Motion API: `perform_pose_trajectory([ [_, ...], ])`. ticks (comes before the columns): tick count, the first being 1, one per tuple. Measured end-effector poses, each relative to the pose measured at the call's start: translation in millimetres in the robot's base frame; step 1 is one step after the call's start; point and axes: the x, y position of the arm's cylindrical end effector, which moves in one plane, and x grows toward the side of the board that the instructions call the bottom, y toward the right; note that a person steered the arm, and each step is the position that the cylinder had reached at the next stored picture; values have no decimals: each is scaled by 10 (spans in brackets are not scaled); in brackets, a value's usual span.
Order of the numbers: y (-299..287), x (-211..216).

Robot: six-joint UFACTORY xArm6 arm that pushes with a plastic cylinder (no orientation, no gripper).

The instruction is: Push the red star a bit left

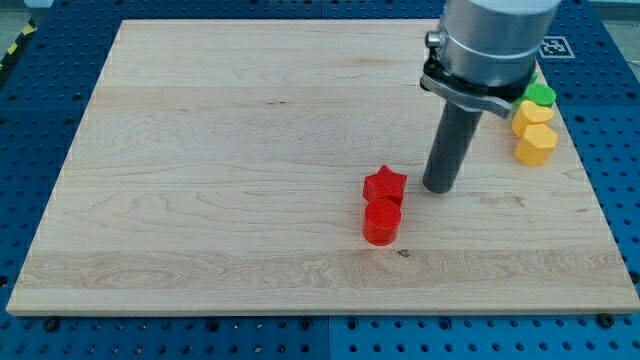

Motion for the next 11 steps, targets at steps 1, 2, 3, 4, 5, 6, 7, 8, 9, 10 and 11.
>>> perform_pose_trajectory([
  [1, 5, 170],
  [2, 5, 319],
  [3, -108, 270],
  [4, -149, 159],
  [5, -160, 14],
  [6, -171, -10],
  [7, -205, -4],
  [8, -245, 10],
  [9, -306, 10],
  [10, -347, 10],
  [11, -129, 10],
])
